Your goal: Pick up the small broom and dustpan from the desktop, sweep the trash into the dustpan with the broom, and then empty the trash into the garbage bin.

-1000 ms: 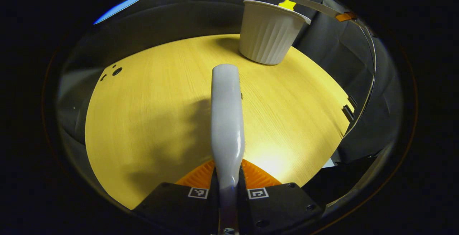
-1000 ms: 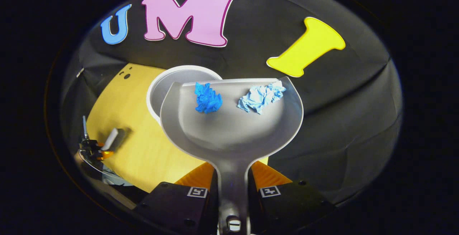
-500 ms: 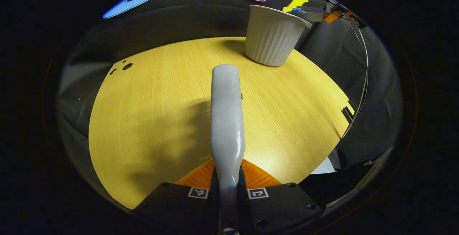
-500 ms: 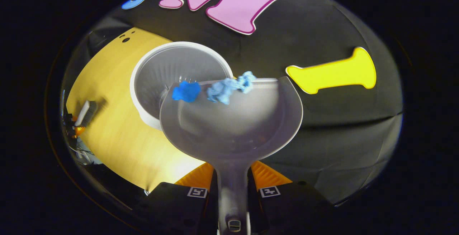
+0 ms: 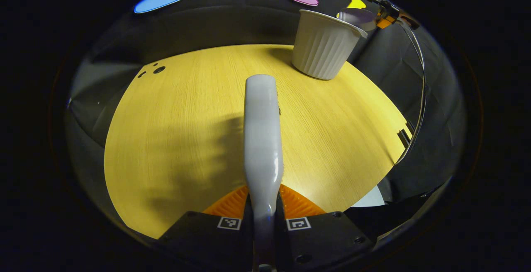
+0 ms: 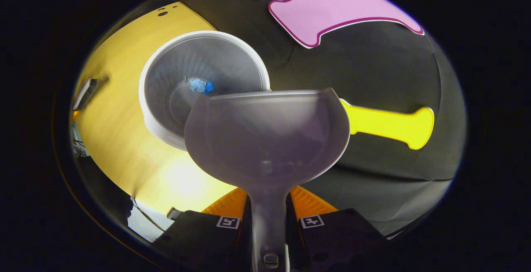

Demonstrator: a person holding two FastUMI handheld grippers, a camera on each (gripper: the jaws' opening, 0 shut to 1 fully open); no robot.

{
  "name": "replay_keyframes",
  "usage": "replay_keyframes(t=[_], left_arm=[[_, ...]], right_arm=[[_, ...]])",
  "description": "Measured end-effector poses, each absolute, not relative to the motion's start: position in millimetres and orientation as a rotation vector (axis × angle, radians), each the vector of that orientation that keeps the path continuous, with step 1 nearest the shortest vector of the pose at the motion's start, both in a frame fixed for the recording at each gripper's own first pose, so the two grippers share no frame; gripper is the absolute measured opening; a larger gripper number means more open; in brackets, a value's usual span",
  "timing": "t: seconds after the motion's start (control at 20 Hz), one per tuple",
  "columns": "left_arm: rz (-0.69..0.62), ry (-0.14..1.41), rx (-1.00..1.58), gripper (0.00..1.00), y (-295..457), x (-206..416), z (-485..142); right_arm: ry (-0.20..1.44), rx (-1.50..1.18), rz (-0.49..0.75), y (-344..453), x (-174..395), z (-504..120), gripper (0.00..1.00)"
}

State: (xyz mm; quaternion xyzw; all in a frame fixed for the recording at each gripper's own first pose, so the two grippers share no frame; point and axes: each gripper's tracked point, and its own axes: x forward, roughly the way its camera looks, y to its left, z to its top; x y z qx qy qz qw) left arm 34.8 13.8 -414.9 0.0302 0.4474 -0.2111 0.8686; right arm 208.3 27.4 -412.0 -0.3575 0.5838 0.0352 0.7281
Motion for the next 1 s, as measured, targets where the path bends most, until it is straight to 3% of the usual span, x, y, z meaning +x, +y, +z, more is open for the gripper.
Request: replay_keyframes(t=[0.35,0.7,1.0], left_arm=[[-0.422,0.932,0.052,0.25,15.9,36.5,-411.9],[-0.415,0.924,0.057,0.25,19.3,42.9,-404.1],[-0.433,0.923,0.063,0.25,16.1,40.8,-402.5]], right_arm=[[1.24,-0.606,0.099,44.8,215.9,-403.1,0.38],[1.062,-0.22,0.079,72.8,215.5,-367.8,0.38],[0.926,-0.074,0.098,100.4,171.6,-314.2,0.38]])
